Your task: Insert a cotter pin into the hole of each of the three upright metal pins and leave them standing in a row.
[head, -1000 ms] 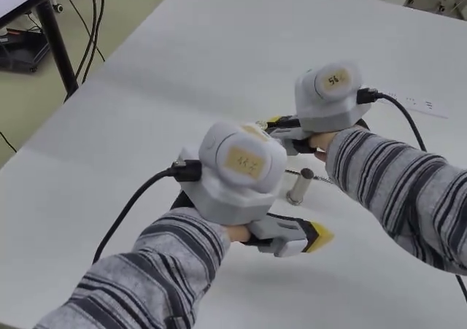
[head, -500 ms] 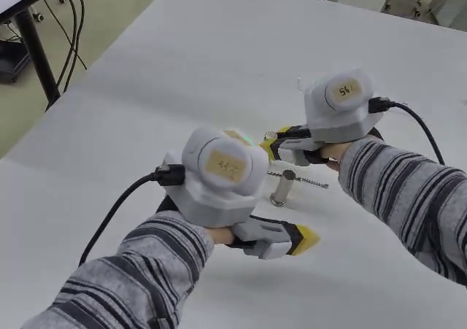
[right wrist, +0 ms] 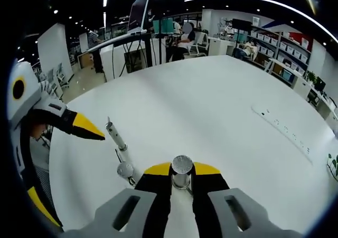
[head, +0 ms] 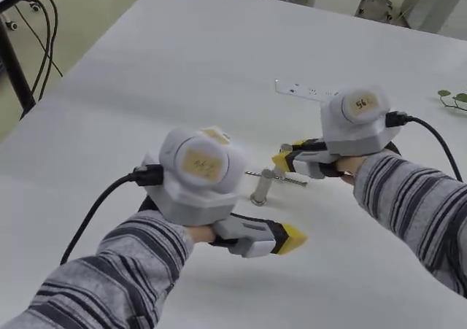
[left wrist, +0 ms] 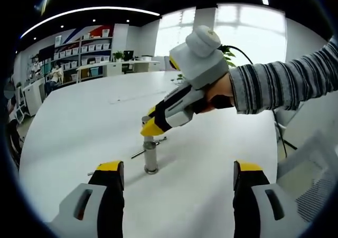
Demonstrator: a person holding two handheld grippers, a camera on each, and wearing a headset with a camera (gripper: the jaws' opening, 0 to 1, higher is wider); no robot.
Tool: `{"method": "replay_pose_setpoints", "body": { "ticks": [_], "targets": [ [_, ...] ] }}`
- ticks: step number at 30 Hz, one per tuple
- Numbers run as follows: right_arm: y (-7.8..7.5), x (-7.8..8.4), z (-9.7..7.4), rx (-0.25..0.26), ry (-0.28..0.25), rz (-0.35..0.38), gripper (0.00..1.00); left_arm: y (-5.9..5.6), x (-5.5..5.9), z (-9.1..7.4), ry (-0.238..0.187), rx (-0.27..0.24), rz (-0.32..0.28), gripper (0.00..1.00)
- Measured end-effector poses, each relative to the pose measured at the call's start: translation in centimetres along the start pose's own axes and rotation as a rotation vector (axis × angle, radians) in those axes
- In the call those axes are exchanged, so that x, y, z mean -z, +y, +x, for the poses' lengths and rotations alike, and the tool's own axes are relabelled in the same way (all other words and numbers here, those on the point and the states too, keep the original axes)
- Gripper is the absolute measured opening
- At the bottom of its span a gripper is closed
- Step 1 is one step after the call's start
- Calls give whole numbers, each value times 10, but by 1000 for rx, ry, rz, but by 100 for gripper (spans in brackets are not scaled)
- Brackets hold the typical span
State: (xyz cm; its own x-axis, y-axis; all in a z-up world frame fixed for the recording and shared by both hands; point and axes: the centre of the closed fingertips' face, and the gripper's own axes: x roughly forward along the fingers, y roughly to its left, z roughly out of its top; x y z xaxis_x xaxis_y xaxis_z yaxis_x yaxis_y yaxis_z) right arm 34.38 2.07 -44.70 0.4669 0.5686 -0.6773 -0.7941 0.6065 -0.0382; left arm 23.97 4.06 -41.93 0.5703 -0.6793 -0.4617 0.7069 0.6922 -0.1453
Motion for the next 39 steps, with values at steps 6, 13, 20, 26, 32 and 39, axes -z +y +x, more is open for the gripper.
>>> {"method": "replay_pose_setpoints", "body": {
  "ticks": [6,13,20,26,32,39],
  "targets": [
    [0,14,-15,21,8,19,8,-4,-1,1,-5,11,6,90],
    [3,31,-33,31,7,62,8,-6,-4,1,-16,15,16,93],
    [22,41,-48,23,0,84,8,-8,-8,2,-34,17,32,97],
    [39,45,-54,17,-1,74,8,-9,-12,1,-47,18,55,99],
    [54,46,-51,6,-3,63,9,-10,-15,-1,-55,19,76,99],
    [69,48,-43,-1,5,71,9,-6,-15,-3,-51,10,89,99]
  ]
}}
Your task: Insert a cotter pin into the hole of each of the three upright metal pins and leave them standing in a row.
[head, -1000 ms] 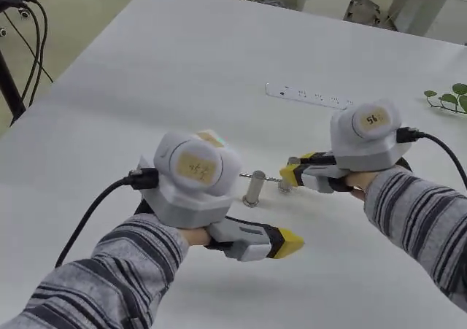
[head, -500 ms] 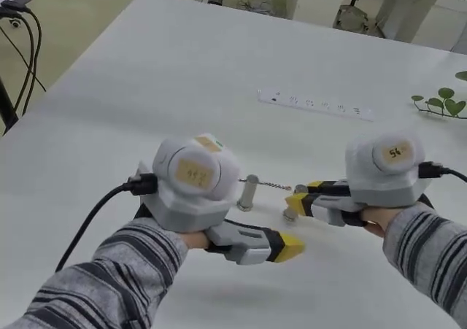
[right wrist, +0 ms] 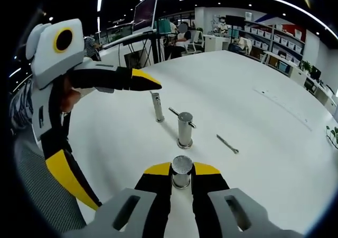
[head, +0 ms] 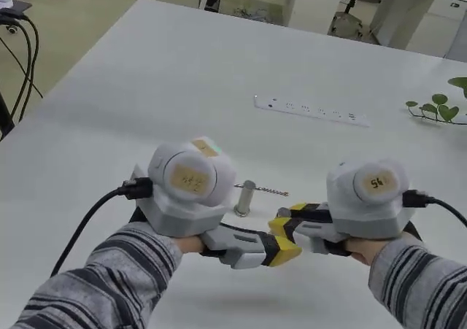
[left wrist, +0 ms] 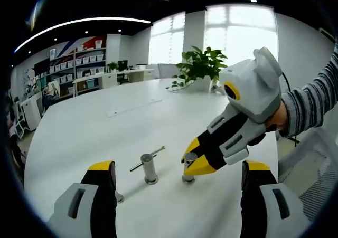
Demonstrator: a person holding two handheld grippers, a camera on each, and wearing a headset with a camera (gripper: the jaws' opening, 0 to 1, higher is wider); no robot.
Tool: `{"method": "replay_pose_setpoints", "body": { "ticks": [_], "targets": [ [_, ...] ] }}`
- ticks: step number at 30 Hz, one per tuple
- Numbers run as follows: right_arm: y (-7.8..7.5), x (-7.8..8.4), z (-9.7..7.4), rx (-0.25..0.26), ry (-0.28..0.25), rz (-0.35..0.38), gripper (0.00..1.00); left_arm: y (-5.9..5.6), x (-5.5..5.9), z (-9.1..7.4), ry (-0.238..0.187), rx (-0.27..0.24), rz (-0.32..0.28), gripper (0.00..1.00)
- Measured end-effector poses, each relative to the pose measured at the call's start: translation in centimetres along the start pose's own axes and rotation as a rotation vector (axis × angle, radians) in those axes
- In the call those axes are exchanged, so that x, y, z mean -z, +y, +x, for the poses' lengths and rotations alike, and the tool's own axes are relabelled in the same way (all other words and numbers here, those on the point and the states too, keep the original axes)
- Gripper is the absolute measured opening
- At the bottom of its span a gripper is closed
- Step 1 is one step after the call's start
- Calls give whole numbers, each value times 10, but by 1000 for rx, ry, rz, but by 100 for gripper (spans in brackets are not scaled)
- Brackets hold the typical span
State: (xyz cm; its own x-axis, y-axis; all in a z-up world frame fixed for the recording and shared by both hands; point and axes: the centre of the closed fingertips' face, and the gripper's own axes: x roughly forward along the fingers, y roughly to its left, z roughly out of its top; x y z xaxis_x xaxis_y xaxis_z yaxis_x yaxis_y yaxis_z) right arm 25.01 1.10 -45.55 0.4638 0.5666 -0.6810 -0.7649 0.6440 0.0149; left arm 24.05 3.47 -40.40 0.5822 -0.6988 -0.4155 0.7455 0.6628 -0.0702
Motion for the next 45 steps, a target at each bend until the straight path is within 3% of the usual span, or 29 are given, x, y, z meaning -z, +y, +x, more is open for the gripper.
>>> {"method": "replay_pose_setpoints", "body": {
  "ticks": [11,28,35,45],
  "targets": [
    [5,3,1,27,-15,15,9,-3,3,-1,29,20,45,99],
    [7,4,1,48,-29,82,10,-3,8,-4,58,36,67,99],
    [2,-10,-13,15,-65,72,16,-3,8,-5,56,36,57,99],
    [-20,-28,-30,-23,-46,-4,21,3,7,-5,47,15,5,98]
  ]
}}
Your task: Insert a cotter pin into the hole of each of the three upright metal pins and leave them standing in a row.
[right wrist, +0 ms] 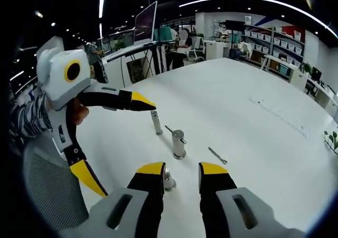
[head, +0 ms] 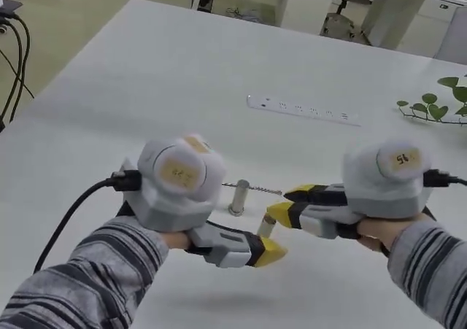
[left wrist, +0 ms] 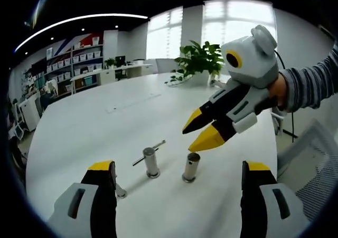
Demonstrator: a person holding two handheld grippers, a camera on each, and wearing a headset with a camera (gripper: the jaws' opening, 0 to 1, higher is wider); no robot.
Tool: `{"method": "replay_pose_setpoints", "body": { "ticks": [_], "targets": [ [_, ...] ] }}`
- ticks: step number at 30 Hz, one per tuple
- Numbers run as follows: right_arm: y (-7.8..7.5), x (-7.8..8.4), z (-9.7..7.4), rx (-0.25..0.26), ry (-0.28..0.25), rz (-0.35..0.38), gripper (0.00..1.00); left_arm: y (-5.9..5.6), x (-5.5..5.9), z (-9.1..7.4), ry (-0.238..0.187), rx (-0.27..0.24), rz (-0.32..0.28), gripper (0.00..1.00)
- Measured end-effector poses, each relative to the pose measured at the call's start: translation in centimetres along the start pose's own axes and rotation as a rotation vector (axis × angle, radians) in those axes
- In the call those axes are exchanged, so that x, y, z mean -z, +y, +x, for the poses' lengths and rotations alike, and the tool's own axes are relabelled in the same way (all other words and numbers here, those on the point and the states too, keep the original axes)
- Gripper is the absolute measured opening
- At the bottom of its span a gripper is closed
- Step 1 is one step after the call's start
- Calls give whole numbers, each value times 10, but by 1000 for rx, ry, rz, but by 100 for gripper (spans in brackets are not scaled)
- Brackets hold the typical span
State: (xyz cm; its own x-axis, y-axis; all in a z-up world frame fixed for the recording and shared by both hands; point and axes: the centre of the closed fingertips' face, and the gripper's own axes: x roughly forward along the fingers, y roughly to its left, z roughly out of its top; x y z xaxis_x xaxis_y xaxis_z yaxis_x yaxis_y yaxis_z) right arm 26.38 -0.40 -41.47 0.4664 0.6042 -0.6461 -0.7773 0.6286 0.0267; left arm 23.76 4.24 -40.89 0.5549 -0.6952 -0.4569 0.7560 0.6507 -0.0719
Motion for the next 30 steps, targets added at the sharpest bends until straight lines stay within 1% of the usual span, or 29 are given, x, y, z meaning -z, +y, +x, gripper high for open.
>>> {"method": "replay_pose_setpoints", "body": {
  "ticks": [1,2,3,4,6,7,8,9,11,12,14,16,17,18,21,23,25,26,27,30],
  "targets": [
    [-3,0,0,-8,14,-29,21,1,0,0,0,-2,-5,98],
    [-7,0,0,0,27,-39,21,1,0,-1,-2,-6,-10,97],
    [-9,-1,1,-4,37,-54,21,2,0,-1,-2,-7,-13,97],
    [-11,0,2,-19,59,-70,21,2,0,-1,0,-10,-16,97],
    [-18,0,4,-13,76,-91,21,3,1,-1,5,-13,-22,97],
    [-23,1,6,-11,96,-123,20,3,1,-1,5,-12,-21,97],
    [-27,-1,7,2,95,-153,20,3,2,-1,5,-11,-19,97],
    [-31,-1,10,4,110,-186,19,3,1,-1,4,-12,-23,97],
    [-35,1,15,-11,130,-182,19,4,1,-2,1,-12,-29,97],
    [-36,1,16,-11,131,-179,18,4,1,-2,1,-12,-30,97],
    [-40,2,22,-23,146,-177,17,4,3,-2,8,-13,-34,96],
    [-42,5,28,-44,163,-177,17,4,2,-2,9,-12,-36,96],
    [-42,9,32,-67,183,-151,16,5,1,-3,0,-17,-47,96],
    [-43,11,34,-77,195,-143,16,5,1,-3,-1,-17,-48,96],
    [-49,16,43,-84,228,-171,16,5,4,-2,15,-17,-49,95],
    [-52,21,49,-99,255,-171,16,4,7,-1,25,-11,-45,95],
    [-55,23,55,-99,271,-183,14,2,6,-1,24,-5,-45,95],
    [-56,24,57,-104,279,-200,14,2,6,-1,20,-3,-46,95],
    [-57,26,60,-113,298,-223,13,1,5,0,18,0,-48,95],
    [-59,27,66,-126,315,-226,12,0,6,0,18,3,-50,94]
  ]
}}
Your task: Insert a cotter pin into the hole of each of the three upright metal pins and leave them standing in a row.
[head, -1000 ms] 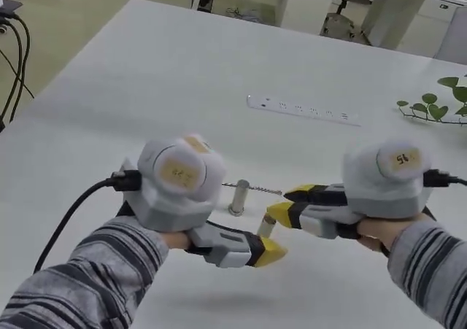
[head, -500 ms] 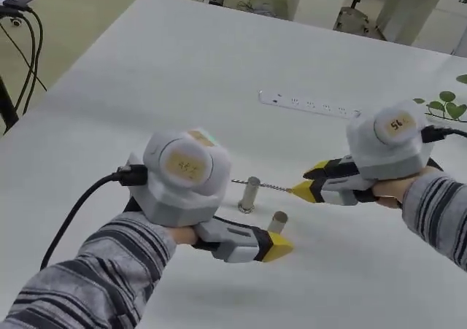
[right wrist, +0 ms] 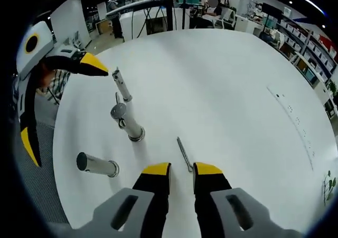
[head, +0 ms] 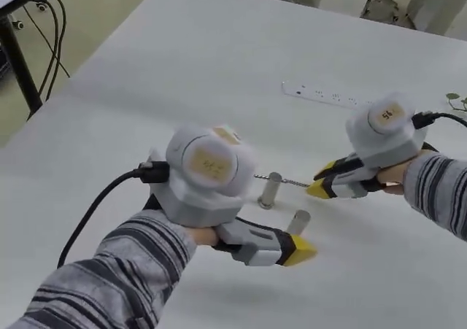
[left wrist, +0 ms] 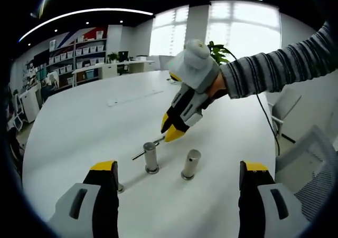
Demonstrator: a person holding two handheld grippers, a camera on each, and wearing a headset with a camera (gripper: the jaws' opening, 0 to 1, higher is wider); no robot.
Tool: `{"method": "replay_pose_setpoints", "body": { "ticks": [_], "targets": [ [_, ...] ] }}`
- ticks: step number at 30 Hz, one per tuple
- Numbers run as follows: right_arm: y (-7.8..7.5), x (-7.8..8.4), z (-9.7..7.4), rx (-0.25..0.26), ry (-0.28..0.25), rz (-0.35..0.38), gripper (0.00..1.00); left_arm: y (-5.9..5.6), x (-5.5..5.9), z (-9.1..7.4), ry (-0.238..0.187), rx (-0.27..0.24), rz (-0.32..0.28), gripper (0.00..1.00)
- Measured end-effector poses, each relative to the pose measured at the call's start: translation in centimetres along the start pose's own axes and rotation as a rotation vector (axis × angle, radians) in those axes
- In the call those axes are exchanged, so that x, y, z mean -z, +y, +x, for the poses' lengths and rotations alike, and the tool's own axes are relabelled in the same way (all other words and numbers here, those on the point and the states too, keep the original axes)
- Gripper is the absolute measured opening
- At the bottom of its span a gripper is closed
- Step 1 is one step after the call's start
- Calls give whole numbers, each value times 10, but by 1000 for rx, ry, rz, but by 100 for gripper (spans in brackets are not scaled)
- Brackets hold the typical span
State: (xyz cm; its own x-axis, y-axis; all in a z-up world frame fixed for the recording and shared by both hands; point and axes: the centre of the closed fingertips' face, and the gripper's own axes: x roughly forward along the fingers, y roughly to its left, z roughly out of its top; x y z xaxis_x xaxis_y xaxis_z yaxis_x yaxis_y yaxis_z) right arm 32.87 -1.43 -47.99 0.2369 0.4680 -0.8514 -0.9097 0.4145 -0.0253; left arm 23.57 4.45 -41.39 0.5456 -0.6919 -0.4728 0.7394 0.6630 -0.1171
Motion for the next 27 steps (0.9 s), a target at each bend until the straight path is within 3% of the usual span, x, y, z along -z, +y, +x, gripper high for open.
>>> {"method": "replay_pose_setpoints", "body": {
  "ticks": [4,14,18,23,27],
  "targets": [
    [-3,2,7,-14,25,4,10,0,0,1,1,2,-4,94],
    [-7,6,11,-31,95,-70,0,-2,2,2,7,11,-5,93],
    [-7,7,11,-28,131,-175,0,-2,1,2,3,7,-8,93],
    [-6,7,11,-22,132,-184,0,0,-1,1,-5,4,-11,92],
    [-5,0,3,-10,88,-188,0,1,-2,-1,-10,1,-18,90]
  ]
}}
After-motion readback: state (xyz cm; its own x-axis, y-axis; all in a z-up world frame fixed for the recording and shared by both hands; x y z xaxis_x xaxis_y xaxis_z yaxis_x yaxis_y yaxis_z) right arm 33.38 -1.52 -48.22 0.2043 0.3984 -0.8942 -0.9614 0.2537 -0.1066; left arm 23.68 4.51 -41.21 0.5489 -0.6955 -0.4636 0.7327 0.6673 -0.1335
